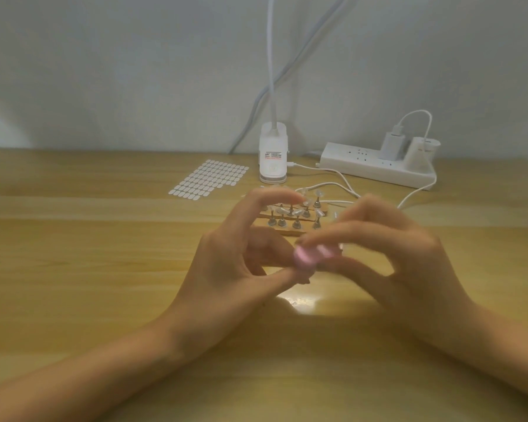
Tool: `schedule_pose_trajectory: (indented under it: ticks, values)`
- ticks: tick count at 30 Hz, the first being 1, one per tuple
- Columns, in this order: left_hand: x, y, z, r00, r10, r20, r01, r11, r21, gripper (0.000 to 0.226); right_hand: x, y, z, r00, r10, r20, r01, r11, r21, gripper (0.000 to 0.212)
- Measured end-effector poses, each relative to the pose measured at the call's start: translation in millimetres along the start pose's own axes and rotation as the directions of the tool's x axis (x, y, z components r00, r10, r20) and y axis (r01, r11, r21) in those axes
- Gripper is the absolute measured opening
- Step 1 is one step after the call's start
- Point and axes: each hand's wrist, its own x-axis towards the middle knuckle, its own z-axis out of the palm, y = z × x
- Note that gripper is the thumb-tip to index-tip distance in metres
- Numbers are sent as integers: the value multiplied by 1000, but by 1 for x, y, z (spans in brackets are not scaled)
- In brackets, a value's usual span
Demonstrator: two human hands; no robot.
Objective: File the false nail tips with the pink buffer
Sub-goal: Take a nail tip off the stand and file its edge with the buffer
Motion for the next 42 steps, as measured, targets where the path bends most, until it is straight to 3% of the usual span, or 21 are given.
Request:
schedule_pose_trajectory:
  ticks: [16, 19, 23, 31, 36, 42]
  values:
    - [0, -1, 1, 1000, 4, 12, -4, 1000, 8, 58, -2, -1, 1, 999, 30, -29, -30, 1000, -6, 18]
    - [1, -2, 0, 999, 22, 24, -22, 1000, -9, 60, -6, -4, 8, 998, -67, 15, 67, 998, 6, 17]
    - [3, -7, -3, 1000, -17, 16, 18, 1000, -20, 58, -4, 7, 6, 999, 17, -31, -18, 1000, -24, 19]
    - [5, -10, -2, 997, -58, 48, 64, 990, -126, 64, -5, 10, 9, 999, 35, -23, -35, 999, -30, 16]
    - [3, -7, 1, 995, -43, 86, 46, 999, -29, 60, -5, 6, 8, 1000, 9, 20, -10, 1000, 18, 18]
    - [0, -3, 1, 1000, -28, 12, 28, 1000, -9, 67, -6, 7, 9, 1000, 23, -15, -23, 1000, -16, 16]
